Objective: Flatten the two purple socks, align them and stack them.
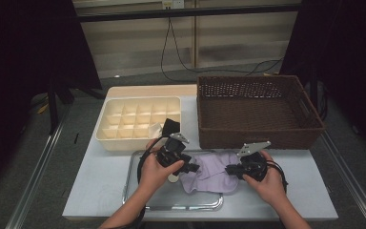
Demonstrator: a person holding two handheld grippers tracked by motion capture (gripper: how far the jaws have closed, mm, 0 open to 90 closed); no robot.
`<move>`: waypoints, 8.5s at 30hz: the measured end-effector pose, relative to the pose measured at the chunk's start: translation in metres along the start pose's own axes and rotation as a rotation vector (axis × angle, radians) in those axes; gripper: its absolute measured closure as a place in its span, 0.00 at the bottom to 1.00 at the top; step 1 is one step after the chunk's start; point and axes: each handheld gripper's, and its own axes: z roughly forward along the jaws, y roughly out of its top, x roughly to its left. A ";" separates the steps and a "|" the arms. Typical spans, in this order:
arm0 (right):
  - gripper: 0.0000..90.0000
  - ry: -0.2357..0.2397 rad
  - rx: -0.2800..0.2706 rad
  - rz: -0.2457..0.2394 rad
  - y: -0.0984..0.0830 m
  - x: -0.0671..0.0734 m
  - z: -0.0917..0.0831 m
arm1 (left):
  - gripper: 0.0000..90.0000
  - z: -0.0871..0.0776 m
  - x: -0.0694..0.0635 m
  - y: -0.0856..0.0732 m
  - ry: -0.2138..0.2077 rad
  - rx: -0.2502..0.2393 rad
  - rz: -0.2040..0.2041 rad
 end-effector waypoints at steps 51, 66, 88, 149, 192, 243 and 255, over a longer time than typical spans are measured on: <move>0.98 -0.101 -0.001 0.019 -0.002 -0.003 -0.004 | 0.70 0.022 -0.005 0.010 0.053 0.119 0.084; 0.98 -0.101 -0.067 0.002 0.009 0.005 -0.025 | 0.86 -0.016 -0.003 0.015 -0.007 0.006 0.027; 0.98 -0.063 -0.073 -0.022 0.015 0.017 -0.030 | 0.83 -0.023 0.001 0.012 -0.012 0.032 -0.003; 0.92 -0.106 -0.001 0.110 0.002 -0.015 -0.007 | 0.93 -0.004 -0.003 0.006 -0.044 0.115 -0.014; 0.99 -0.093 -0.016 -0.012 0.011 -0.002 -0.008 | 0.93 -0.022 -0.013 -0.003 -0.089 0.082 -0.018; 0.84 -0.090 -0.028 -0.007 0.004 0.002 -0.012 | 0.69 -0.006 0.022 0.001 -0.002 0.110 -0.053; 0.89 -0.075 -0.056 -0.064 0.016 0.013 -0.013 | 0.55 -0.013 0.019 -0.011 0.008 0.070 -0.066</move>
